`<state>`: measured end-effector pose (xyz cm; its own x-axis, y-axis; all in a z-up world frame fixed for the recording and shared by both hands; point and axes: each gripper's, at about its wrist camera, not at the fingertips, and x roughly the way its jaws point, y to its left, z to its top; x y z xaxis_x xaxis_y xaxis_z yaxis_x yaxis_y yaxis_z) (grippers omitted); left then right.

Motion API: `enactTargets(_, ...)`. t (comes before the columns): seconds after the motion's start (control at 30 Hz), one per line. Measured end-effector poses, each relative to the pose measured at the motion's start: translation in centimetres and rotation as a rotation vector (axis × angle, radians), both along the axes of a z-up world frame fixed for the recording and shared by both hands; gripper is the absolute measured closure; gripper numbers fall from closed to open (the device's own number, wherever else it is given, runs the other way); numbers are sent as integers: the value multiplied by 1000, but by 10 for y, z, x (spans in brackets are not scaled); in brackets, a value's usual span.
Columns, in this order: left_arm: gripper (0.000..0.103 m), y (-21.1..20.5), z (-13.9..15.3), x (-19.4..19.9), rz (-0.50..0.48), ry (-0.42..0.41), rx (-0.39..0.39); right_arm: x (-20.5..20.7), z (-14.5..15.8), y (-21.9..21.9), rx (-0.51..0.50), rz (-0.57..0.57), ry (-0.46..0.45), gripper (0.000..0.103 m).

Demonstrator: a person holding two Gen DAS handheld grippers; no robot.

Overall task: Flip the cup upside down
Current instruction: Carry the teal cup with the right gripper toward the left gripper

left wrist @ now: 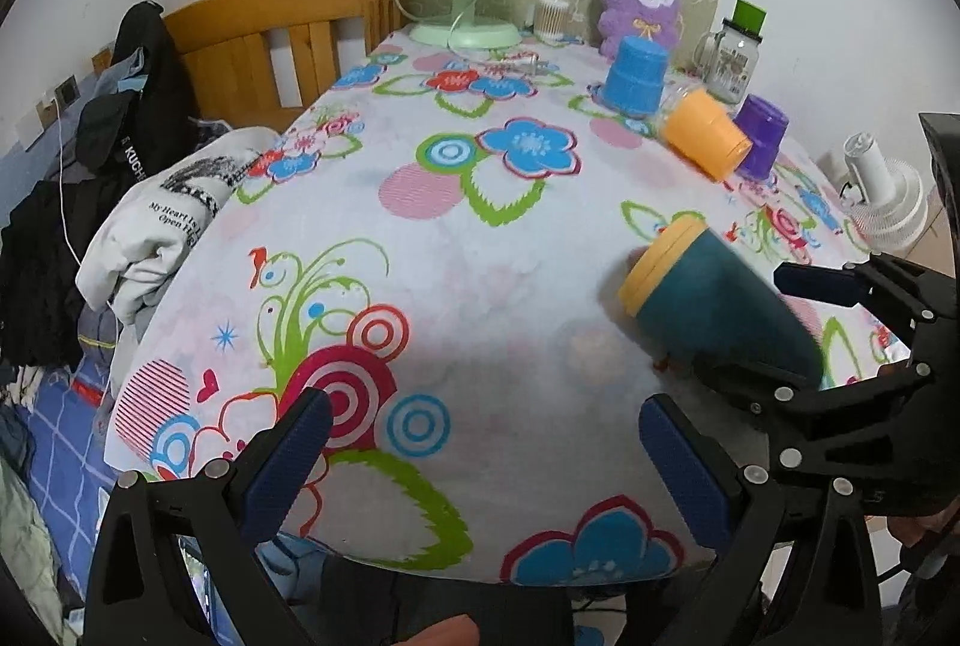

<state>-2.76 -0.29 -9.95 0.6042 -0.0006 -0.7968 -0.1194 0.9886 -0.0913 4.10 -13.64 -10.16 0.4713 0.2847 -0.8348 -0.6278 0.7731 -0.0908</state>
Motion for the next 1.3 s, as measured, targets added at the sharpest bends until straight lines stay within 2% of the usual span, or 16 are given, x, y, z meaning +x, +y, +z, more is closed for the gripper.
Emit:
enactTargets(0.13,0,-5,6,0,-7,-15,7,2,10,-8,46,-4,2,17)
enactTargets(0.57,0,-12,10,1,-14,-20,17,1,15,-12,48,2,3,17)
enactTargets(0.73,0,-16,14,5,-12,-19,-2,3,20,-20,64,-33,-12,17)
enactTargets(0.83,0,-22,20,6,-26,-35,-15,4,24,-28,83,-53,-10,17)
enactTargets(1.03,0,-38,24,10,-60,-45,-21,-1,33,-46,61,-79,-51,17)
enactTargets(1.3,0,-59,26,20,-76,-55,-62,-1,37,-89,64,-160,-55,17)
